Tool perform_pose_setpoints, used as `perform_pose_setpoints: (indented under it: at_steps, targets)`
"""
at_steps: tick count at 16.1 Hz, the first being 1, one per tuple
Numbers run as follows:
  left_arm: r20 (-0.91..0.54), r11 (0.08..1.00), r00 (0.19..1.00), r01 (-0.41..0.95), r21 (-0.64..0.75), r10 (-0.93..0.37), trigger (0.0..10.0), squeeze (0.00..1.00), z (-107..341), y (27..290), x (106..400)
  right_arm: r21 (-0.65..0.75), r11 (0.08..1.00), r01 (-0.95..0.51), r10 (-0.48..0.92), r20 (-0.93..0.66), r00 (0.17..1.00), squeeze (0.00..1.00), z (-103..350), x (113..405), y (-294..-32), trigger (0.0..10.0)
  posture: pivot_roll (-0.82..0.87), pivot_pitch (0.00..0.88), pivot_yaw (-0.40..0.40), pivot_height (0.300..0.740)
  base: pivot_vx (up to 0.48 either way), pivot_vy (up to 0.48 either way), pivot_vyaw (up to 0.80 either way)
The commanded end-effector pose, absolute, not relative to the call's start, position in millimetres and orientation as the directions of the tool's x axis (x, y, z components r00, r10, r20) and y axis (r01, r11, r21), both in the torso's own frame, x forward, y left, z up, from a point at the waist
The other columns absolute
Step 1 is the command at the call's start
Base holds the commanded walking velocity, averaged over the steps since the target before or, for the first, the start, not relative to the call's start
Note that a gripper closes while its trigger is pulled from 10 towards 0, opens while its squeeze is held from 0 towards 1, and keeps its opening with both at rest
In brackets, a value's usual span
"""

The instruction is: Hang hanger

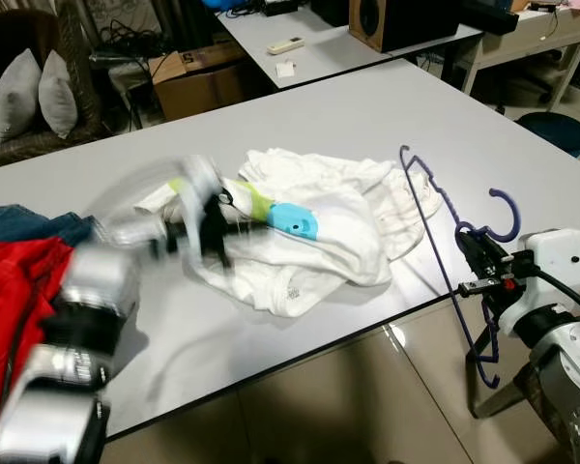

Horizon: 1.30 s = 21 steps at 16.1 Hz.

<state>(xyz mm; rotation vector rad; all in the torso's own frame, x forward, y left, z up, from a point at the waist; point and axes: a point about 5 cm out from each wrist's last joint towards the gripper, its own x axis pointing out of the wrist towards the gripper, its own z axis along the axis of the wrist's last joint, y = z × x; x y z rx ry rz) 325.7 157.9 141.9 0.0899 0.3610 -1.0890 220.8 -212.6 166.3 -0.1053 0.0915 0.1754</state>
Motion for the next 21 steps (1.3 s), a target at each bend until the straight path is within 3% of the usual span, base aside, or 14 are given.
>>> perform_pose_setpoints:
  at_steps: [1,2,4,10,14,17,19,21]
  targets:
    - [-0.355,0.448,0.400,0.892,-0.060,-0.845,10.0,0.00,145,152,324,-0.089,0.979,-0.182,0.173,-0.094,0.980,0.00,165,221,-210,10.0,-0.06,0.000,0.135,0.740,0.000,0.000,0.00]
    - [-0.365,0.405,0.345,0.908,-0.102,-0.865,10.0,1.00,136,143,315,-0.085,0.980,-0.182,0.173,-0.096,0.980,0.00,164,220,-209,10.0,-0.06,0.000,0.140,0.740,0.000,0.000,0.00]
    - [-0.379,0.362,0.286,0.921,-0.145,-0.880,10.0,1.00,126,135,304,-0.080,0.979,-0.186,0.178,-0.100,0.979,0.00,163,218,-206,10.0,-0.06,0.000,0.140,0.740,0.000,0.000,0.00]
    - [-0.431,0.512,0.461,0.859,-0.002,-0.775,10.0,1.00,114,126,314,-0.078,0.977,-0.200,0.191,-0.109,0.976,0.00,162,218,-202,10.0,-0.06,0.000,0.133,0.740,0.000,0.000,0.00]
    - [-0.444,0.494,0.431,0.869,-0.030,-0.785,10.0,1.00,108,117,309,-0.077,0.976,-0.204,0.195,-0.109,0.975,0.00,161,219,-200,10.0,-0.07,0.000,0.135,0.740,0.000,0.000,0.00]
    - [-0.431,0.528,0.434,0.840,-0.125,-0.791,10.0,1.00,105,113,308,-0.077,0.975,-0.207,0.198,-0.112,0.974,0.00,160,218,-199,10.0,-0.06,0.000,0.133,0.740,0.000,0.000,0.00]
    - [-0.502,0.525,0.408,0.843,-0.112,-0.763,10.0,1.00,96,116,304,-0.080,0.974,-0.212,0.202,-0.114,0.973,0.00,160,218,-198,10.0,-0.06,0.000,0.131,0.740,0.000,0.000,0.00]
    - [-0.547,0.558,0.446,0.829,-0.048,-0.709,10.0,0.97,90,117,305,-0.081,0.973,-0.214,0.204,-0.116,0.972,0.00,160,218,-198,10.0,-0.06,0.000,0.130,0.740,0.000,0.000,0.00]
